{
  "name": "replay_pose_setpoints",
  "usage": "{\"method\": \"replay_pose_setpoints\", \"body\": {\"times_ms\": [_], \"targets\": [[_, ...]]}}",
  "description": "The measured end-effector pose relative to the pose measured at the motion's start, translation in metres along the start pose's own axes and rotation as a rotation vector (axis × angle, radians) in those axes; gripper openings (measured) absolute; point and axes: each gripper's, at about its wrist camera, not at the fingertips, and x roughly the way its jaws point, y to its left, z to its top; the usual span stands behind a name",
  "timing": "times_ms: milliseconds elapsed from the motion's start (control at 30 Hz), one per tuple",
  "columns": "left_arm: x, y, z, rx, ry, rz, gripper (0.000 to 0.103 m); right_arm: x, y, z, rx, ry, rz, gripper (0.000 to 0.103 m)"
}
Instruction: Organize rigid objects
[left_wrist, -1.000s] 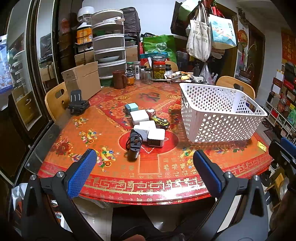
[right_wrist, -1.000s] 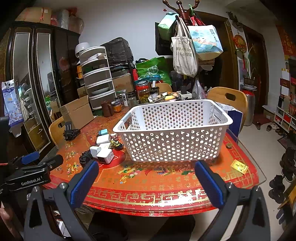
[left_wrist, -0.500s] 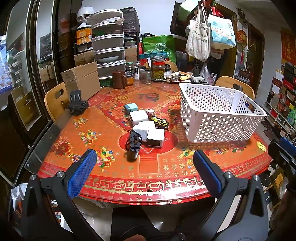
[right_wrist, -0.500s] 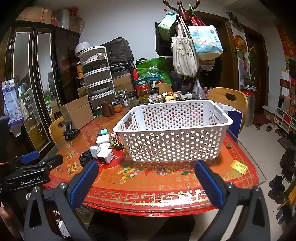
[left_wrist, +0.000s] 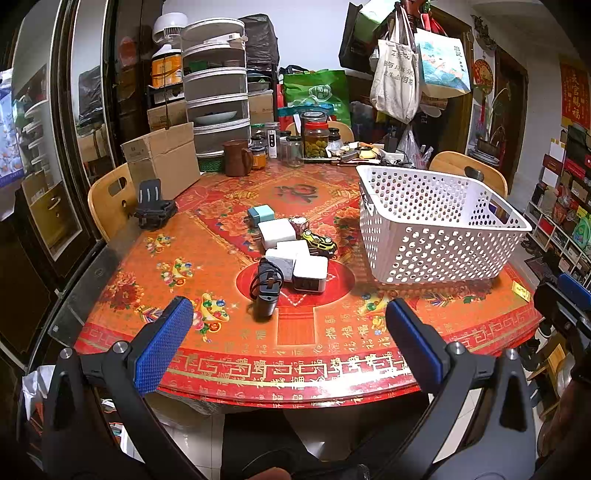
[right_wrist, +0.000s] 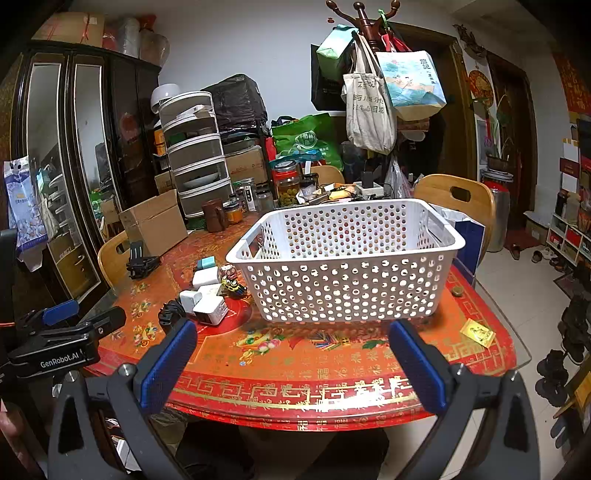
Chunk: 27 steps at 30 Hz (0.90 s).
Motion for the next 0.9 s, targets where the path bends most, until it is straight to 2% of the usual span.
{"method": "replay_pose_setpoints", "body": {"times_ms": [900], "targets": [[0.0018, -0.0007, -0.0035, -0.002, 0.011, 0.001, 0.103, 0.0029, 0.0016, -0.0017, -0.006, 0.009, 0.001, 0.103]]}}
